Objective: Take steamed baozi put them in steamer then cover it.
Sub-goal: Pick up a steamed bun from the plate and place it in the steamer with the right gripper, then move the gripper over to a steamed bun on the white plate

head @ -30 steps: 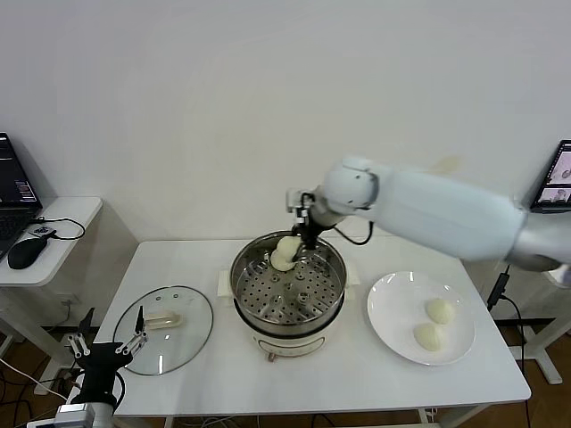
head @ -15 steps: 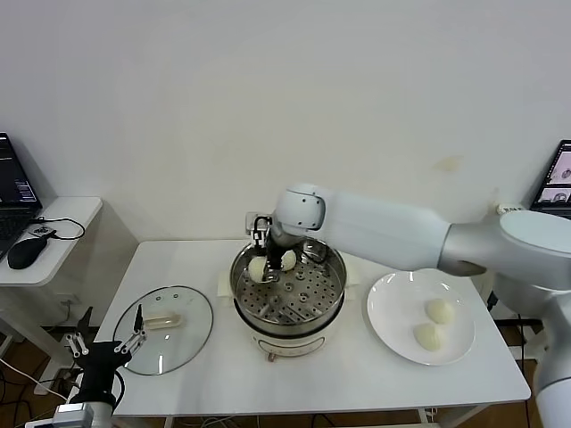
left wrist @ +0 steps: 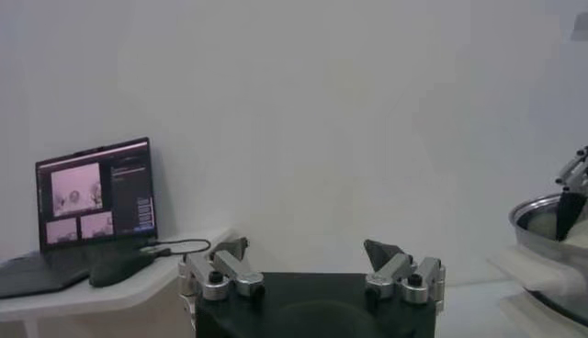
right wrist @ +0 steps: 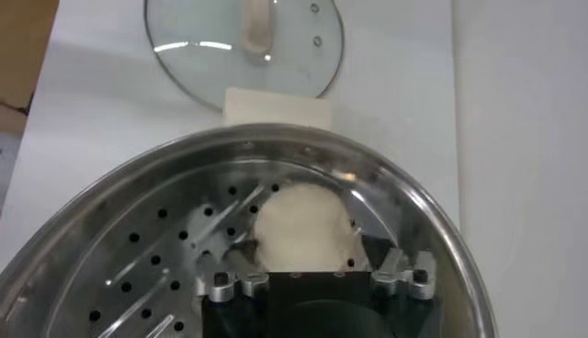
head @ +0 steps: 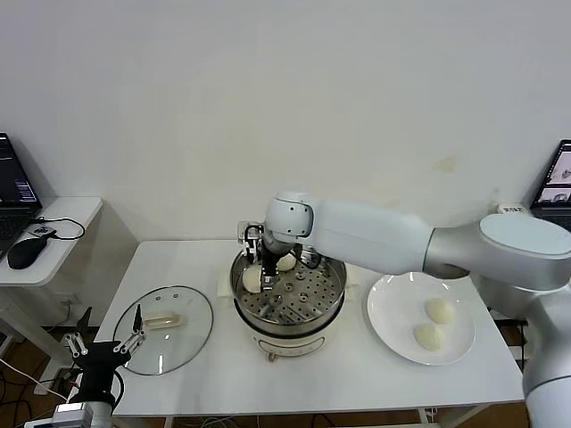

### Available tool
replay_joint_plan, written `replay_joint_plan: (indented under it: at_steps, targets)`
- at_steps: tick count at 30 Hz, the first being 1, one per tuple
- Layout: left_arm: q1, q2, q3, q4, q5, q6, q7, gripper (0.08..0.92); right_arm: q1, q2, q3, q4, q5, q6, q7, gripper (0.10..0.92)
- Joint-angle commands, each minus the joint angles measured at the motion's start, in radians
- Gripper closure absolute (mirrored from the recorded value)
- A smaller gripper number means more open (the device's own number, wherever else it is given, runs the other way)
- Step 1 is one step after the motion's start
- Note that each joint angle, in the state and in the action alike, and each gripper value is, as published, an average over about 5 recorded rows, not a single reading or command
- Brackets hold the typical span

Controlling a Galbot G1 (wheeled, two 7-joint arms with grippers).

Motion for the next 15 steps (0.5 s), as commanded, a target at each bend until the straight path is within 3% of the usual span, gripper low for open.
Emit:
replay_joint_plan:
  at_steps: [1,9,15]
  targets:
    - [-0.003,0.000,0.002,0.002,0.000,0.001,0.000,0.177,0.126,-0.125,-0.002,0.081,-0.043,0.057,-0.139,0.203]
    - [-0.009,0.005,0.016,0.006,0.000,0.003,0.001,0.177,0.254,-0.480,-0.045,0.304,-0.097,0.174,-0.254,0.203]
    - [-0.011,0.012,0.031,0.011,0.002,0.003,0.002,0.177,0.217,-0.771,-0.048,0.426,-0.233,0.284,-0.315,0.202]
